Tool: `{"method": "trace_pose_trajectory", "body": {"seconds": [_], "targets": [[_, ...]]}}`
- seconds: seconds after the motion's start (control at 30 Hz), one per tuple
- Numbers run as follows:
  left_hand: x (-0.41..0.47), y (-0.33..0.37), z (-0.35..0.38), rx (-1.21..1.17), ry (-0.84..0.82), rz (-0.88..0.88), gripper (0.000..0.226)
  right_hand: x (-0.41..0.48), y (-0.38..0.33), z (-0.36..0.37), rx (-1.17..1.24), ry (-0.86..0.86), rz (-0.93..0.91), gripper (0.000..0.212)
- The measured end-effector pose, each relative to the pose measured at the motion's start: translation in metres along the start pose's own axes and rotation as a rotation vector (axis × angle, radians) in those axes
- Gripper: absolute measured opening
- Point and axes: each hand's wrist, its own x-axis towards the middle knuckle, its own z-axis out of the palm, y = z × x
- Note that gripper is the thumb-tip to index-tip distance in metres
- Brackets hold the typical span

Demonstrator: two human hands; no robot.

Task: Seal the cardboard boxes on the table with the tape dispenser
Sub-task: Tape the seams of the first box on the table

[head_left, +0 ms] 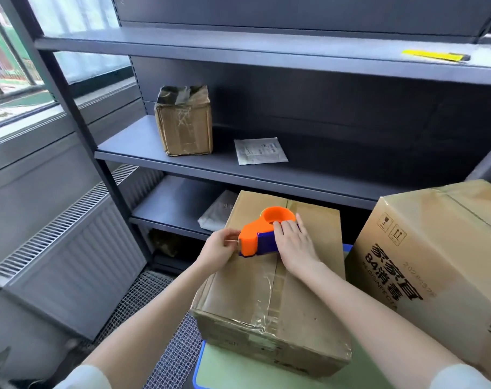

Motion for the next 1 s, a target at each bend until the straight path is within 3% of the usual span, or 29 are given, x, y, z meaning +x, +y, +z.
{"method": "trace_pose_trajectory", "body": {"seconds": [0.23, 0.43, 0.7, 0.87, 1.0], "targets": [[-0.005, 0.004, -0.001, -0.019, 0.085, -0.019, 0.021, 0.002, 0.008, 0.001, 0.024, -0.026, -0.055, 0.077], [-0.024, 0.031, -0.019, -0.171, -0.038, -0.020, 0.016, -0.009, 0.023, -0.028, 0.149, 0.046, -0.111, 0.072], [-0.050, 0.047, -0.030, -0.426, -0.296, -0.276, 0.016, -0.037, 0.020, -0.057, 0.164, 0.034, -0.220, 0.057], [-0.062, 0.037, -0.027, -0.390, -0.289, -0.367, 0.014, -0.052, -0.001, -0.038, 0.143, -0.012, -0.123, 0.054], [-0.068, 0.029, -0.029, -0.342, -0.250, -0.380, 0.017, -0.056, -0.006, -0.037, 0.095, -0.011, -0.166, 0.063]]}}
